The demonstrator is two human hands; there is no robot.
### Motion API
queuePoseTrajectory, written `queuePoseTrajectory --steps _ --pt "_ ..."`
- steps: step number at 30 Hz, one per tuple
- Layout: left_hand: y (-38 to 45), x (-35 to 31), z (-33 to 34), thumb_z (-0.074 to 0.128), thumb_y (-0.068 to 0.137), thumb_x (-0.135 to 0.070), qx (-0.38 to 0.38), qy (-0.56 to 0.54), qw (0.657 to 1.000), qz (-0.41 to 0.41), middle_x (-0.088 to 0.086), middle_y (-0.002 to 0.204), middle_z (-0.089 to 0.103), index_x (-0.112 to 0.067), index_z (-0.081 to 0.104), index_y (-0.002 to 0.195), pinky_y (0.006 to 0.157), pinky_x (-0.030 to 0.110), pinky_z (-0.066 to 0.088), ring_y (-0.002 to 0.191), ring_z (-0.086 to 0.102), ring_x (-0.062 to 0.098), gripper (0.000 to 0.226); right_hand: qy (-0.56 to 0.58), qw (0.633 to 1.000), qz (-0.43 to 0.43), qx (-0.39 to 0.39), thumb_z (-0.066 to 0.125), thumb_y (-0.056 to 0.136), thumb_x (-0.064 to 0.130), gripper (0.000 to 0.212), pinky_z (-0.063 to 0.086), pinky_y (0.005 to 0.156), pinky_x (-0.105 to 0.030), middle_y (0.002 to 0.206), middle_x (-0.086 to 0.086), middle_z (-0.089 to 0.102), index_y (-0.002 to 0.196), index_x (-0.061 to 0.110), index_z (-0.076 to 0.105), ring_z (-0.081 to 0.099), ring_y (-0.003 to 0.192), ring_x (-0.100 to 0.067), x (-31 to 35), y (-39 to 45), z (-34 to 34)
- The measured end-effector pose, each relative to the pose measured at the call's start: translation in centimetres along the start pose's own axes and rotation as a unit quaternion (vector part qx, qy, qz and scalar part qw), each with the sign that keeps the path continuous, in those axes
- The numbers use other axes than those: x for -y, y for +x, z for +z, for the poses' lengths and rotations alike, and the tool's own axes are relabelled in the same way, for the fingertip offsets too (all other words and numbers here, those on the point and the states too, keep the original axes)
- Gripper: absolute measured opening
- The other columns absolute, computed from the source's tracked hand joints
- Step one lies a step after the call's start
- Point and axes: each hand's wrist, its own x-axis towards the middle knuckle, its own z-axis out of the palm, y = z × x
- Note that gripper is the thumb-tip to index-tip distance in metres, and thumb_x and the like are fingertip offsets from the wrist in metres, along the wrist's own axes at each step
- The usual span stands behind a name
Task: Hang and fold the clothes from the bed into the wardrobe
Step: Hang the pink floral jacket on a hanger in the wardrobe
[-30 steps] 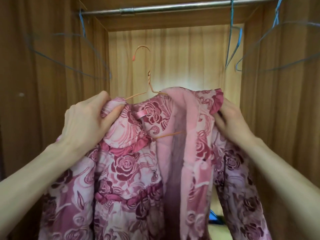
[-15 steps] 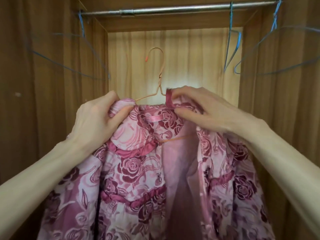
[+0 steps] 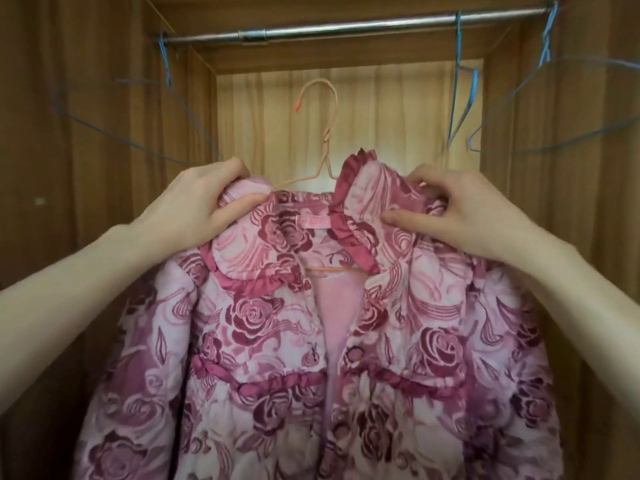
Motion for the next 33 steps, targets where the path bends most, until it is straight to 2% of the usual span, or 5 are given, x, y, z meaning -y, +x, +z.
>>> queuePoseTrajectory --steps 8,13,18,24,33 --pt "1.7 -1.6 0.8 0.052 0.103 -0.058 -0.055 0.030 0.998 0.000 0.000 0.078 0.055 -0.014 0.052 0.092 0.063 0.044 0.049 0.069 0.054 0.026 0.045 -0.226 0.973 0.003 -0.057 0.065 0.082 0.075 0.059 0.039 0.061 -0.040 0.073 0.006 0.056 0.106 0.026 0.041 0.043 0.065 -0.026 3.3 1.3 -1.5" --pt "0.9 -1.1 1.3 0.045 0.102 -0.065 -0.005 0.033 0.999 0.004 -0.002 0.089 0.062 -0.017 0.055 0.104 0.067 0.048 0.054 0.078 0.061 0.024 0.049 -0.138 0.989 0.042 0.027 0.059 0.083 0.073 0.059 0.043 0.061 -0.042 0.068 0.004 0.057 0.102 0.021 0.039 0.054 0.064 -0.018 3.1 1.4 -0.3" --pt "0.6 -0.2 2.5 0.044 0.101 -0.065 0.044 -0.021 0.998 -0.039 -0.004 0.101 0.064 -0.023 0.053 0.113 0.078 0.045 0.054 0.089 0.063 0.020 0.045 -0.092 0.992 0.054 -0.063 0.072 0.085 0.063 0.044 0.044 0.061 -0.037 0.062 0.010 0.064 0.111 0.031 0.057 0.058 0.065 -0.009 2.5 1.4 -0.5" --pt "2.7 -1.7 5.3 0.037 0.106 -0.059 0.037 -0.081 0.984 -0.153 0.000 0.131 0.060 -0.028 0.055 0.140 0.111 0.049 0.040 0.128 0.052 0.020 0.049 -0.207 0.964 0.072 -0.152 0.071 0.085 0.064 0.057 0.040 0.068 -0.038 0.094 -0.011 0.072 0.128 0.029 0.062 0.066 0.097 -0.041 2.9 2.4 -1.3" --pt "4.9 -4.0 8.4 0.037 0.101 -0.064 -0.021 0.013 0.960 -0.280 0.006 0.118 0.036 -0.026 0.037 0.157 0.100 0.045 0.040 0.115 0.039 0.029 0.067 -0.315 0.930 0.053 -0.180 0.069 0.092 0.056 0.051 0.036 0.064 -0.037 0.093 -0.019 0.065 0.123 0.016 0.063 0.065 0.088 -0.046 5.8 5.6 -1.5"
